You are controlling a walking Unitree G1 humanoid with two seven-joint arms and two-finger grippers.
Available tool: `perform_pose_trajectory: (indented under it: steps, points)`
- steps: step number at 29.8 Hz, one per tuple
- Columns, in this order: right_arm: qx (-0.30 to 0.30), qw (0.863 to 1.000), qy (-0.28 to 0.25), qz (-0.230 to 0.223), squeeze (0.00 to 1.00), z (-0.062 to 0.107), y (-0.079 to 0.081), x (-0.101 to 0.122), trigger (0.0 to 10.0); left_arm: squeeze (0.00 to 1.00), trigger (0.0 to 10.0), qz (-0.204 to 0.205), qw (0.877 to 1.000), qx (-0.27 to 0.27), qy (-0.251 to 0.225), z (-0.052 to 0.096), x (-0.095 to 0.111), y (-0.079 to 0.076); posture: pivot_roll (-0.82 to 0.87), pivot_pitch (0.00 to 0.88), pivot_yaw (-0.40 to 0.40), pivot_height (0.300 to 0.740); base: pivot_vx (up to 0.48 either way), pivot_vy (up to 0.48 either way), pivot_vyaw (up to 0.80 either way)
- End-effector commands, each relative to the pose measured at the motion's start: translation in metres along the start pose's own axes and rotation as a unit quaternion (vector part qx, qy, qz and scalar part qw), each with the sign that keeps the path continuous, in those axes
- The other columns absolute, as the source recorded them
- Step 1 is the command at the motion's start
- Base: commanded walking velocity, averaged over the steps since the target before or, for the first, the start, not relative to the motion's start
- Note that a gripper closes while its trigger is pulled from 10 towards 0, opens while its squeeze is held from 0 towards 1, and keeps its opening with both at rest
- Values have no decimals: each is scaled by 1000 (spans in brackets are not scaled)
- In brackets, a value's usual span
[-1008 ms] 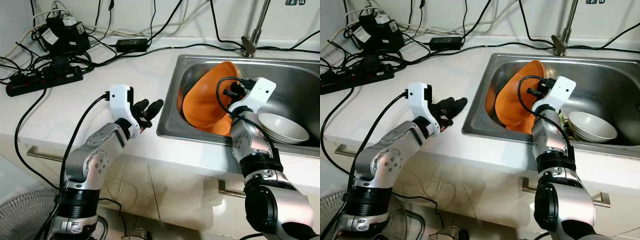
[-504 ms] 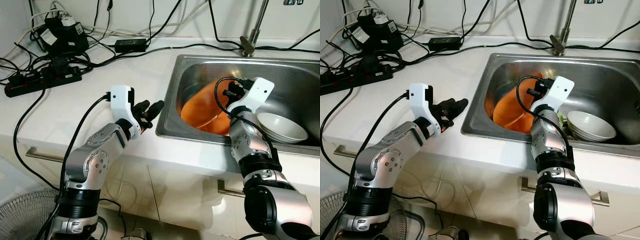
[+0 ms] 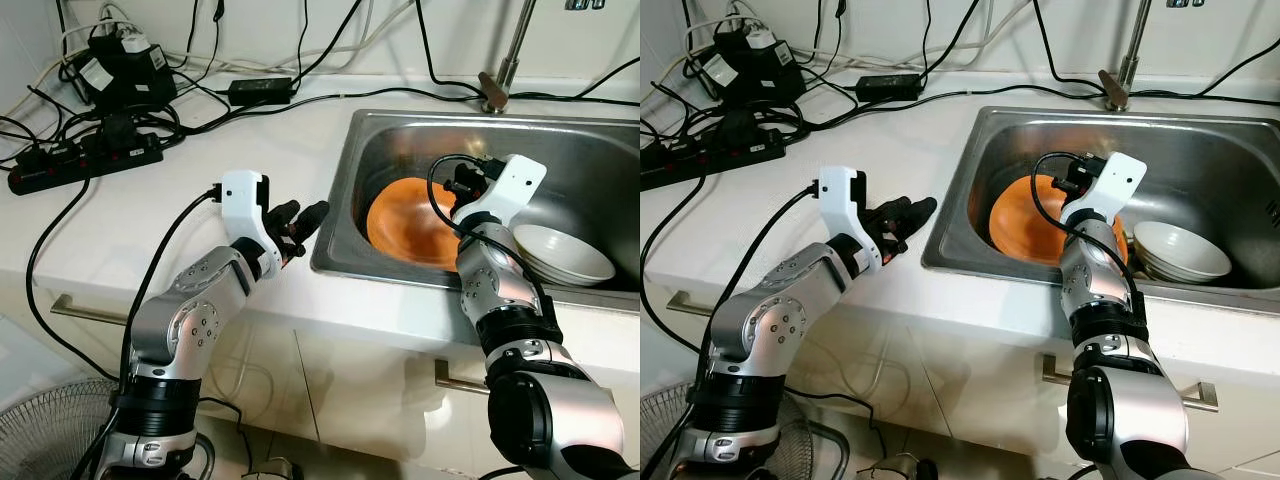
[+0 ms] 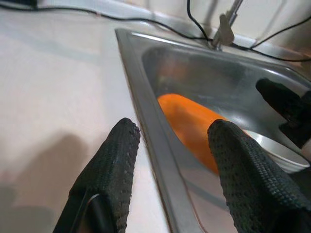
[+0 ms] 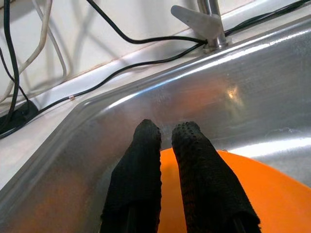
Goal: Kitchen organization
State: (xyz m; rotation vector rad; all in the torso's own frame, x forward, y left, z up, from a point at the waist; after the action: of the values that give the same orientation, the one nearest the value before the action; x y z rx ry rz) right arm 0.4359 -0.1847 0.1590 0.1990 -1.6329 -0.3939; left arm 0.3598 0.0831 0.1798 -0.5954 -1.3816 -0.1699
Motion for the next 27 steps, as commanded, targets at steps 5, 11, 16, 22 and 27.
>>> perform_pose_trajectory:
  steps: [5, 11, 16, 22, 27]
  points:
    - [55, 994, -72, 67, 0, 7, 25, 20, 10000, 0, 10000, -78, 989, 103, -77, 2, 29, 31, 166, 43, 101, 740, 0, 0, 0]
    - [105, 971, -161, 142, 0, 21, 53, 46, 10000, 0, 10000, -185, 963, 152, -123, 6, 45, 41, 151, 35, 102, 740, 0, 0, 0]
    - [125, 960, -202, 150, 0, 31, 63, 59, 10000, 0, 10000, -215, 950, 165, -154, 9, 52, 42, 141, 26, 97, 740, 0, 0, 0]
    - [128, 954, -224, 155, 0, 42, 65, 62, 10000, 0, 10000, -316, 900, 210, -217, 21, 62, 44, 137, 16, 92, 740, 0, 0, 0]
    - [128, 955, -218, 156, 0, 47, 64, 55, 10000, 0, 10000, -331, 883, 239, -234, 28, 64, 50, 137, 12, 92, 740, 0, 0, 0]
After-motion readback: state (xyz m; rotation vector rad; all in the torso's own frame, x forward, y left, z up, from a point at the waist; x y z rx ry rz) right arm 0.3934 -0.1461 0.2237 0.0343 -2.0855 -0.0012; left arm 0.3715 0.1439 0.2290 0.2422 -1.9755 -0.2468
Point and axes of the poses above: a point about 5 cm out from each wrist's last joint towards the gripper, its own z axis pointing back from the gripper into the wrist, its own x axis along the axis of the wrist's last joint, y = z × x, the point moved 5 cm from there along -z, pointing out of the wrist towards the gripper, and after that the axes turned 2 degrees about -z, right-handed, at the moved point
